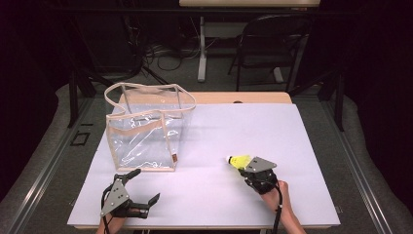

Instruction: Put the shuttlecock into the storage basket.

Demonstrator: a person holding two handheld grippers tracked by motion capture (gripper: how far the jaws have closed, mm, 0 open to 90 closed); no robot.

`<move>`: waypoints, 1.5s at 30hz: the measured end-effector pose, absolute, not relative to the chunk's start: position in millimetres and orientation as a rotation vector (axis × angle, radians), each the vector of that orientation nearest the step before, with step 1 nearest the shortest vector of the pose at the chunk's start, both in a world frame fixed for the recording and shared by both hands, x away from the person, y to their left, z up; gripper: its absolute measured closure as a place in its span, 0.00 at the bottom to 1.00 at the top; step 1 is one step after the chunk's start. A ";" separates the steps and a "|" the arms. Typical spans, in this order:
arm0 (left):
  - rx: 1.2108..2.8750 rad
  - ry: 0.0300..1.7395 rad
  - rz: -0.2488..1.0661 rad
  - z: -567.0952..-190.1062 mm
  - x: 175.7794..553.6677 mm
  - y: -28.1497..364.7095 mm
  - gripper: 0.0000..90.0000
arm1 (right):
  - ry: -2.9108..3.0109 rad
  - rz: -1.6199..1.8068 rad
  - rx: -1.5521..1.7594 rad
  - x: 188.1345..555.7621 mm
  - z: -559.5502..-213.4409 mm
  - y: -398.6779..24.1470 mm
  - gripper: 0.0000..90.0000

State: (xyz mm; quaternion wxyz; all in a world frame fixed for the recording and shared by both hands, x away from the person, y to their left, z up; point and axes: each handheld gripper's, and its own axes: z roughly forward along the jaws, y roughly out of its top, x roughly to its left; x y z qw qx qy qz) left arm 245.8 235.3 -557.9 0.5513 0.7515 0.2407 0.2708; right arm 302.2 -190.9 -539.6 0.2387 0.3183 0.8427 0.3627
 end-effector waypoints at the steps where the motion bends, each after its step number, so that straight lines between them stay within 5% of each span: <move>1: 1.778 0.569 0.640 -557.9 245.8 235.2 0.00 | 2.308 0.999 0.876 301.9 -538.6 -191.1 0.99; 45: 1.777 0.576 0.648 -557.9 246.0 235.5 0.00 | 2.255 1.057 0.835 293.1 -495.2 -195.4 0.99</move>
